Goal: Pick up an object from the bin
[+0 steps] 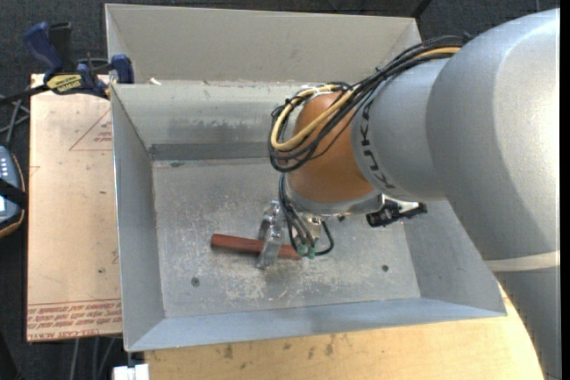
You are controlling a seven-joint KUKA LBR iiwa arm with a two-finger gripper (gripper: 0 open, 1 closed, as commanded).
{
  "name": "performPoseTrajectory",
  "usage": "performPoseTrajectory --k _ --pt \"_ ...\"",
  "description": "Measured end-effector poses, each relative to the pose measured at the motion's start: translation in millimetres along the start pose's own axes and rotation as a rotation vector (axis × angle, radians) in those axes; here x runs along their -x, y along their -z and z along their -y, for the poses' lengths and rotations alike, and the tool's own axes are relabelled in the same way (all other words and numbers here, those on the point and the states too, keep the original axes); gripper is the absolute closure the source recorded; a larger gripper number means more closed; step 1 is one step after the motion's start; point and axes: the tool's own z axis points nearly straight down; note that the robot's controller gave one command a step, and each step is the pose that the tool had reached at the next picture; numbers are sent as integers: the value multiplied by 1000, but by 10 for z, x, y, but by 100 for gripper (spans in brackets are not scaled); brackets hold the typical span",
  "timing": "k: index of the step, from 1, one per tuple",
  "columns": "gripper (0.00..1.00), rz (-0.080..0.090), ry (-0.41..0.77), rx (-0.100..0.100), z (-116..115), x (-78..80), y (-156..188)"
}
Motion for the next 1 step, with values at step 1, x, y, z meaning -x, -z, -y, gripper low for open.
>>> performPoseTrajectory --k 1 --pt "100 1 0 0 -1 2 62"
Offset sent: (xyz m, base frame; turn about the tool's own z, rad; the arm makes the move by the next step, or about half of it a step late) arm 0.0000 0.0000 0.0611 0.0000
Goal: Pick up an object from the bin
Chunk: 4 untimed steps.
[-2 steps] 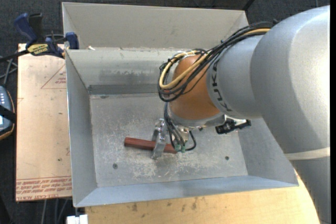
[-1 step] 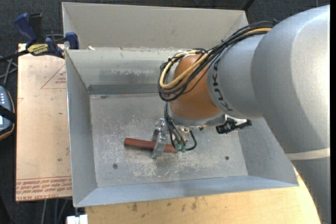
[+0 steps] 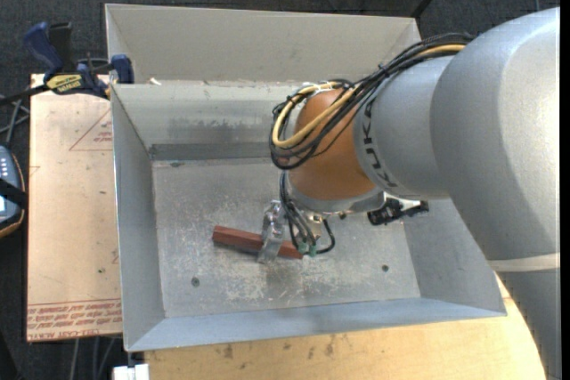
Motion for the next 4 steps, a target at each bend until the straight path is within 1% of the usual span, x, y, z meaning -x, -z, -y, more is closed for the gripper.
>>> performPoseTrajectory --k 1,2,3,4 --pt "100 -5 1 -2 6 -12 95" --pt "100 -9 1 -4 11 -23 290" --pt "100 -1 2 -1 3 -8 514" --pt "100 2 2 1 -2 1 654"
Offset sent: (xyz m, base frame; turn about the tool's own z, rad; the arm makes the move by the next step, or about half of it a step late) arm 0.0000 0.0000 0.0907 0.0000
